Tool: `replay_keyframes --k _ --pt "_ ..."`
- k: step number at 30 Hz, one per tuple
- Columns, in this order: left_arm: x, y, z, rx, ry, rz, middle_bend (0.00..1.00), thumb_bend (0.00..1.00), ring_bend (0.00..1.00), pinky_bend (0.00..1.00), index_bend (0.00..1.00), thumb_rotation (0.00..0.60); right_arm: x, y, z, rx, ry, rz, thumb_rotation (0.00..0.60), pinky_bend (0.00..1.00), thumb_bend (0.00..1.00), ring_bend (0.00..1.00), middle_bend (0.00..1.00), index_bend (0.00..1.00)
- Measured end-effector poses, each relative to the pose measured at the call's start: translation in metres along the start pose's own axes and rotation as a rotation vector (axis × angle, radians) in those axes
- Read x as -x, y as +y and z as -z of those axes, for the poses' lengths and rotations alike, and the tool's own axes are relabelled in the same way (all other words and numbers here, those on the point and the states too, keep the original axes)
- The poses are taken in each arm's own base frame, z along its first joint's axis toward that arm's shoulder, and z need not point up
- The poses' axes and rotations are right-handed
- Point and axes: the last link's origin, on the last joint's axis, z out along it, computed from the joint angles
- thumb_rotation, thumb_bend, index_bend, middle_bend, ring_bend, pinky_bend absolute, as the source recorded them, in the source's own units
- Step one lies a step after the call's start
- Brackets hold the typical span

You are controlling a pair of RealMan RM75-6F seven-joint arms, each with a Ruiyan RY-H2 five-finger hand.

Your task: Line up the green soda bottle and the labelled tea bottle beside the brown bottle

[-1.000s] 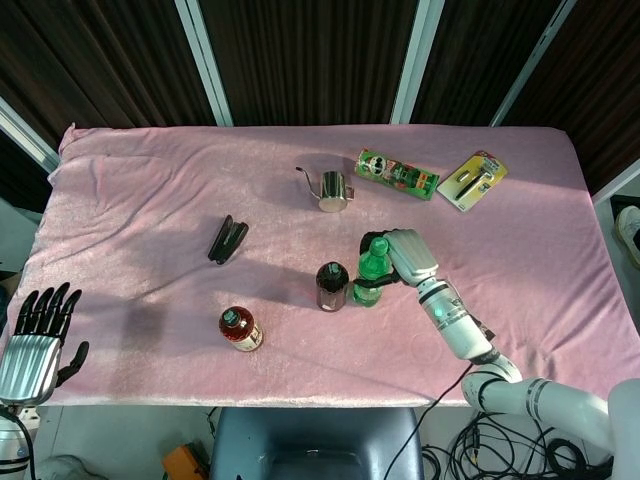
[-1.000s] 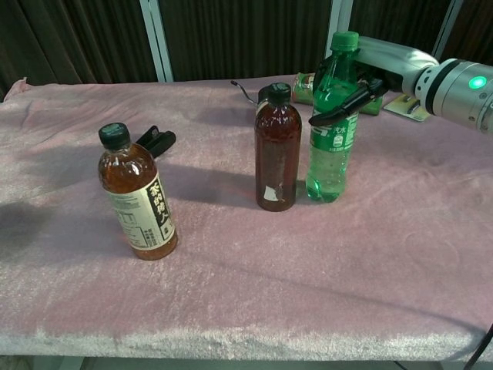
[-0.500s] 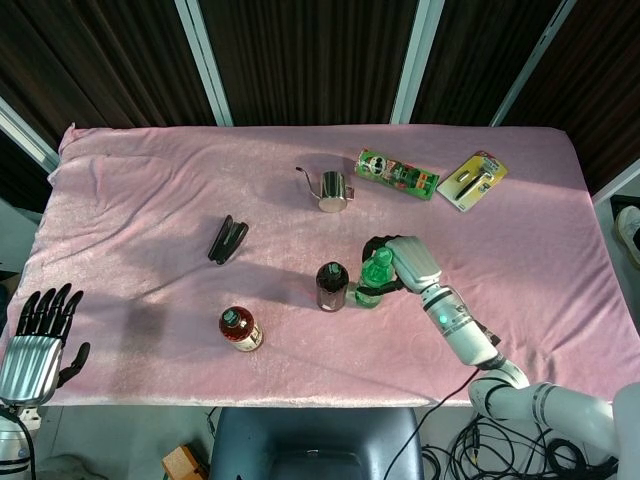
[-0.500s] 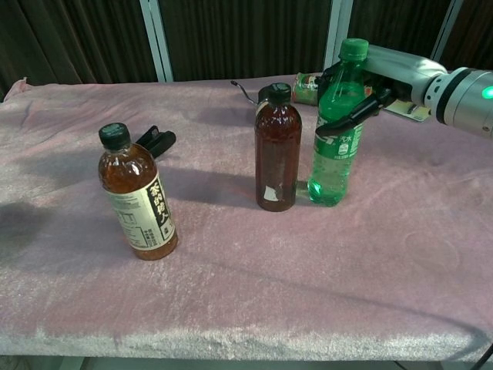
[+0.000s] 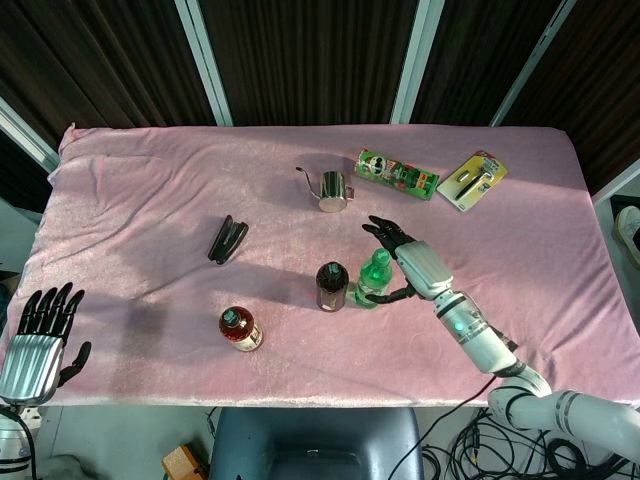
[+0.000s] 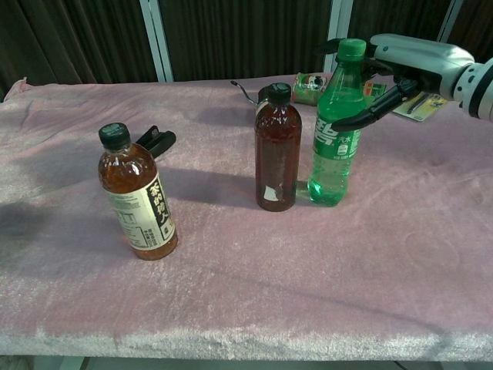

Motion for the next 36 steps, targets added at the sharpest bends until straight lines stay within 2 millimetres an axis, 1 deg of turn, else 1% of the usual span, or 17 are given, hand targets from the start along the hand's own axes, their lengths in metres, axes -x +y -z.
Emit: replay_keyframes --k 4,5,7,10,11,13,14,17,18,20,21,24,29,32,36 --pt "0.0 0.004 0.0 0.04 -0.002 0.044 0.0 0.36 0.0 0.0 0.0 0.6 -0.008 0.002 0.022 -0.024 0.035 0.038 0.6 0.17 0.19 0.0 0.0 0.0" --pt "0.0 0.005 -0.001 0.055 -0.006 0.062 0.0 0.36 0.0 0.0 0.0 0.6 -0.012 0.004 0.033 -0.028 0.05 0.062 0.6 0.15 0.19 0.0 0.0 0.0" --pt "0.002 0.01 -0.002 0.098 -0.019 0.115 0.0 0.36 0.0 0.0 0.0 0.6 -0.018 0.01 0.054 -0.024 0.073 0.115 0.6 0.07 0.19 0.0 0.0 0.0" --pt "0.007 0.017 -0.005 0.159 -0.052 0.222 0.0 0.35 0.0 0.0 0.0 0.6 -0.026 0.023 0.096 0.021 0.109 0.224 0.6 0.02 0.19 0.0 0.0 0.0" --pt "0.009 0.019 -0.007 0.177 -0.064 0.26 0.0 0.35 0.0 0.0 0.0 0.6 -0.027 0.029 0.116 0.049 0.119 0.269 0.6 0.01 0.19 0.0 0.0 0.0" --pt "0.015 0.025 -0.011 0.211 -0.093 0.36 0.0 0.34 0.0 0.0 0.0 0.6 -0.026 0.036 0.144 0.097 0.127 0.328 0.6 0.0 0.19 0.0 0.0 0.0" --pt "0.019 0.029 -0.014 0.224 -0.108 0.407 0.0 0.34 0.0 0.0 0.0 0.6 -0.024 0.04 0.163 0.131 0.128 0.357 0.6 0.0 0.19 0.0 0.0 0.0" --pt "0.032 0.042 -0.022 0.261 -0.16 0.569 0.0 0.33 0.0 0.0 0.0 0.6 -0.017 0.05 0.2 0.202 0.118 0.4 0.6 0.0 0.19 0.0 0.0 0.0" --pt "0.037 0.049 -0.026 0.275 -0.182 0.634 0.0 0.33 0.0 0.0 0.0 0.6 -0.016 0.053 0.207 0.214 0.117 0.408 0.6 0.0 0.19 0.0 0.0 0.0" --pt "0.046 0.062 -0.032 0.297 -0.215 0.725 0.0 0.32 0.0 0.0 0.0 0.6 -0.015 0.057 0.216 0.224 0.122 0.417 0.6 0.0 0.19 0.0 0.0 0.0" --pt "0.053 0.072 -0.036 0.312 -0.234 0.774 0.0 0.32 0.0 0.0 0.0 0.6 -0.015 0.058 0.219 0.224 0.124 0.416 0.6 0.0 0.19 0.0 0.0 0.0" --pt "0.066 0.094 -0.044 0.338 -0.275 0.838 0.0 0.32 0.0 0.0 0.0 0.6 -0.014 0.058 0.223 0.208 0.127 0.418 0.6 0.0 0.19 0.0 0.0 0.0" --pt "0.071 0.106 -0.047 0.343 -0.336 0.913 0.0 0.32 0.0 0.0 0.0 0.6 -0.017 0.058 0.228 0.206 0.146 0.411 0.6 0.0 0.19 0.0 0.0 0.0" --pt "0.074 0.118 -0.048 0.351 -0.383 0.984 0.0 0.32 0.0 0.0 0.0 0.6 -0.019 0.057 0.229 0.207 0.155 0.406 0.6 0.0 0.19 0.0 0.0 0.0" --pt "0.08 0.137 -0.054 0.36 -0.403 1.001 0.0 0.32 0.0 0.0 0.0 0.6 -0.019 0.056 0.229 0.201 0.154 0.4 0.6 0.0 0.19 0.0 0.0 0.0"
